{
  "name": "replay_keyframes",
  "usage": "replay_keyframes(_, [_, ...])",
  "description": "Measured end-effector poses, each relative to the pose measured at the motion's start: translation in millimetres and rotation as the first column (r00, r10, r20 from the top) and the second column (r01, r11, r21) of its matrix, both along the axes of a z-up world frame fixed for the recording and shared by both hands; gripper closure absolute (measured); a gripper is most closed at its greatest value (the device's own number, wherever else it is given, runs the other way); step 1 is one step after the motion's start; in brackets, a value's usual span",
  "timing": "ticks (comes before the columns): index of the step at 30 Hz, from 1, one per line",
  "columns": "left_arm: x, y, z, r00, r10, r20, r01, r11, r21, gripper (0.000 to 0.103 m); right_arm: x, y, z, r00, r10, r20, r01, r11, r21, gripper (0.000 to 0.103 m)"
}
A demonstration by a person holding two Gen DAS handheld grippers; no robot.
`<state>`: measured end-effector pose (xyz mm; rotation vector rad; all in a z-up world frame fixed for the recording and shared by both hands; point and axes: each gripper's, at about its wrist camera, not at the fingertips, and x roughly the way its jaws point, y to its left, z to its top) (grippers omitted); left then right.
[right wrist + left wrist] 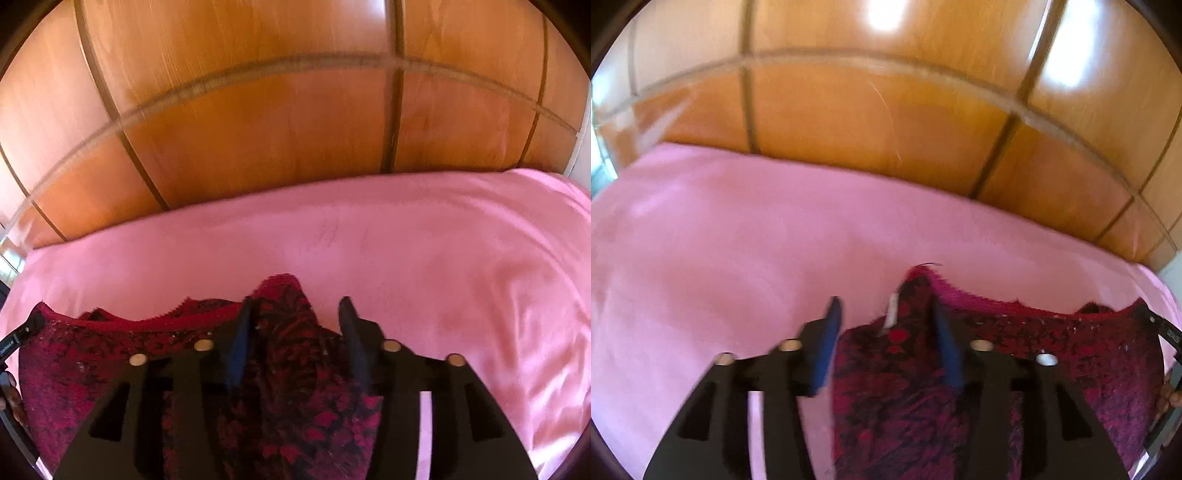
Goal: Fold small clothes
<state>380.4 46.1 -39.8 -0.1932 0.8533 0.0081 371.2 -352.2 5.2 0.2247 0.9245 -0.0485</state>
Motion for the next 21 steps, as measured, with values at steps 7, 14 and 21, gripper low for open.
replay_keyframes(7, [-73.5,19.6,8.1,0.998,-0.046,0.040,0.049,0.997,-0.062,0.048,-88.9,-24.7,18.5,0.998,0.023,0.051,-0.030,0.990,0.140,0.047])
replay_keyframes(14, [-177.0,47.7,-22.3,0.992,-0.116,0.040,0.122,0.966,-0.228,0.048,-182.7,-36.3,-2.3,0.998,0.061,0.002,-0.059,0.968,0.242,0.046])
replay_keyframes(21, [-216.1,32.5,-53.4,0.981,-0.194,-0.016,0.176,0.918,-0.354,0.061,-211.9,-25.9,-23.2,0.997,0.063,-0.054,-0.049,0.973,0.223,0.059])
